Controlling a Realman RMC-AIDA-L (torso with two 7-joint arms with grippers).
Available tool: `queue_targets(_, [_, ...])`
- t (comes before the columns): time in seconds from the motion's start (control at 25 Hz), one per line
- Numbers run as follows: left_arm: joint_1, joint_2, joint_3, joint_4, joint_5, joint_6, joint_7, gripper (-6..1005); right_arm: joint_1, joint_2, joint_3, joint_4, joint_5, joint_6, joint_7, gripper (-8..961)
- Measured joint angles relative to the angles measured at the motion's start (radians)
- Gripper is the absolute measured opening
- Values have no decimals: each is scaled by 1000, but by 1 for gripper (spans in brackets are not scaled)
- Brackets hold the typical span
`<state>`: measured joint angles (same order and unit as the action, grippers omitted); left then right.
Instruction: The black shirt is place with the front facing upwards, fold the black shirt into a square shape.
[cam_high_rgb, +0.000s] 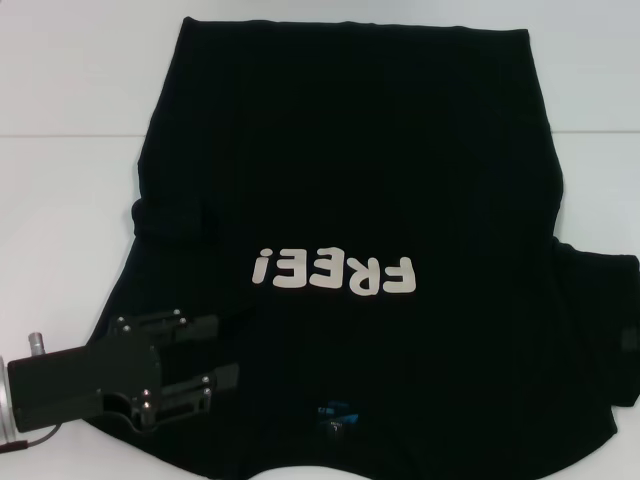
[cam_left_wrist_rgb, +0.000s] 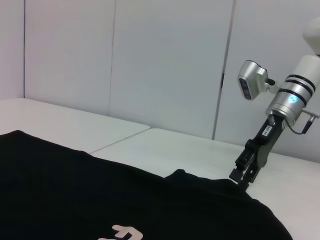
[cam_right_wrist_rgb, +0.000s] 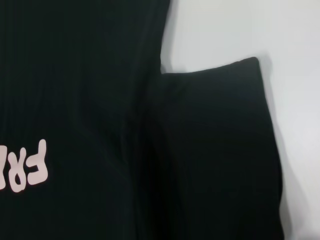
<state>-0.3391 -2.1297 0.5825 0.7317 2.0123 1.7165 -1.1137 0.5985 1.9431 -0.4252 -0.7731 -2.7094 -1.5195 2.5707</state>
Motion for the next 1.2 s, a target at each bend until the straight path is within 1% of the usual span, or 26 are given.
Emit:
queue_targets(0.56, [-12, 1, -1, 1, -2, 2, -5, 611, 24, 5, 0, 43, 0, 32, -13, 830])
queue_targets(1.2, [-12, -2, -1, 14, -2, 2, -5, 611, 40, 12, -4, 46, -2, 64, -26, 766])
